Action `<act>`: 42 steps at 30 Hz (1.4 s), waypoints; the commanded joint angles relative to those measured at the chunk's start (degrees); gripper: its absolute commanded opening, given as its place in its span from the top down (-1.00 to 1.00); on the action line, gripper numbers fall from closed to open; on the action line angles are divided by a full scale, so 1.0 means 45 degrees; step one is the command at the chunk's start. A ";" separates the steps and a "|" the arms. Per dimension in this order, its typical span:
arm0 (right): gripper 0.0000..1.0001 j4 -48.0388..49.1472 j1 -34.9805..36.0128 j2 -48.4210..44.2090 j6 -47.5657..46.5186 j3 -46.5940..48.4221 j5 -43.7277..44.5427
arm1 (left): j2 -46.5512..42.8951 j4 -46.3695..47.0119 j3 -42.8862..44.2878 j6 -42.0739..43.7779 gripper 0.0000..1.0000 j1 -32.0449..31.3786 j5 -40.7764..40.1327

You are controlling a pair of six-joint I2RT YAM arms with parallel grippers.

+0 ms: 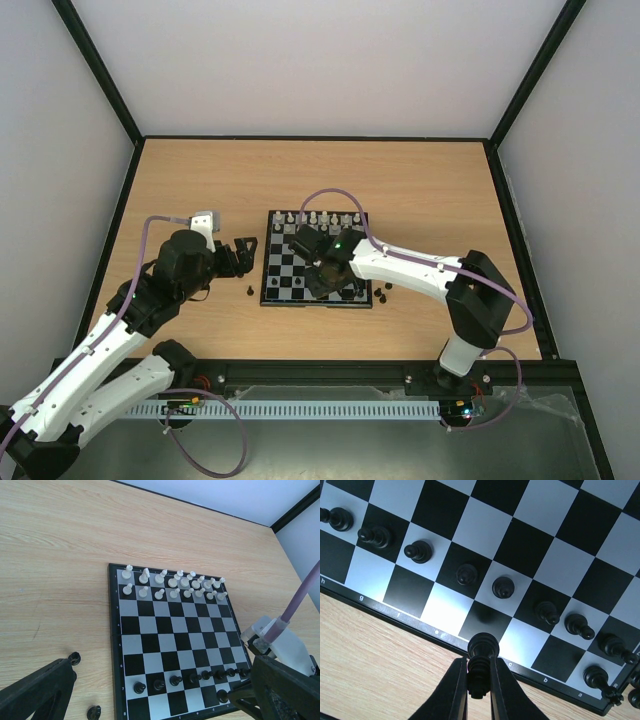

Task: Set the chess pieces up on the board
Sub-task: Place the chess piece on the chessboard.

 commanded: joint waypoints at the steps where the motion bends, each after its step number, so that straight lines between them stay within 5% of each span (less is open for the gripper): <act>1: 0.97 0.0012 0.0111 0.0227 0.0186 -0.0150 0.0299 | -0.0045 -0.0080 -0.0011 -0.0050 -0.99 0.0081 0.0077; 42: 0.97 0.0929 0.0105 0.0859 0.0358 -0.0881 0.0282 | 0.0031 -0.0022 -0.0064 -0.0043 -0.99 0.0088 0.0096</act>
